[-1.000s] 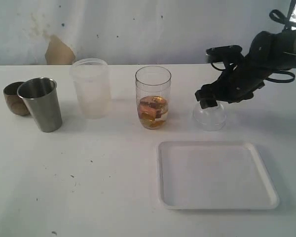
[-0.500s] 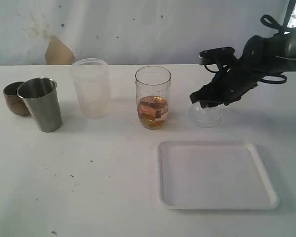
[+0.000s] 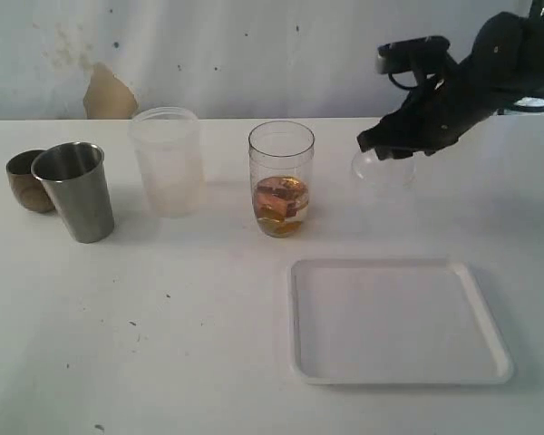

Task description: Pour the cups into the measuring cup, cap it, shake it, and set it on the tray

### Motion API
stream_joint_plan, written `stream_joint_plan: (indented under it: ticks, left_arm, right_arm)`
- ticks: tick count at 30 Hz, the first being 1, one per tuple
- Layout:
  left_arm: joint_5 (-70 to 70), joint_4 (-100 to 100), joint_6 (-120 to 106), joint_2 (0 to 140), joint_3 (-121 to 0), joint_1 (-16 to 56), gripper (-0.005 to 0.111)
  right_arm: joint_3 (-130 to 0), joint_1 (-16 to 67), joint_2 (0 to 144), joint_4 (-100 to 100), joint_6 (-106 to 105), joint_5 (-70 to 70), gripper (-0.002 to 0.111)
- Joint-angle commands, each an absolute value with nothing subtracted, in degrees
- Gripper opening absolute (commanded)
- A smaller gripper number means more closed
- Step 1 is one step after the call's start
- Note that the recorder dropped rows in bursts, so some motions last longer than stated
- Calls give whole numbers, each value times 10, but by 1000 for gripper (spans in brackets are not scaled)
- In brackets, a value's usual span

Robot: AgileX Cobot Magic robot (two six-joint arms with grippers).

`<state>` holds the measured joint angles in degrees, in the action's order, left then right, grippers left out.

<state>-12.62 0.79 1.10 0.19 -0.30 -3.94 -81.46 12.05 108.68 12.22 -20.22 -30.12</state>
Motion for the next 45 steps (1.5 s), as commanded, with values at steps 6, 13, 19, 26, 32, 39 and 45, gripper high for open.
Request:
stream_joint_plan:
  ticks: [6,13,19,26,32,39,45]
  left_arm:
    - [-120,12,13,0,0,-42,0]
    - [-120,12,13,0,0,-42,0]
    - [-120,12,12,0,0,-42,0]
    - [-120,12,12,0,0,-42,0]
    - [-120,12,12,0,0,-42,0]
    - [-120,12,12,0,0,-42,0]
    - [-120,12,12,0,0,-42,0]
  right_arm:
    - [-908,125,998,136,-181,-471,0]
    - [-976,203,996,133,-127,-501,0]
    - [-1075,265,1071,106,-72,-540,0]
    - [-1136,291,1124,0,-12,-599,0]
    - [-1139,291,1145,15,-8,-584,0]
    - [-1141,291,1155,30,-8,-568,0]
    - [-1147,291,1156,30,-8,-564,0]
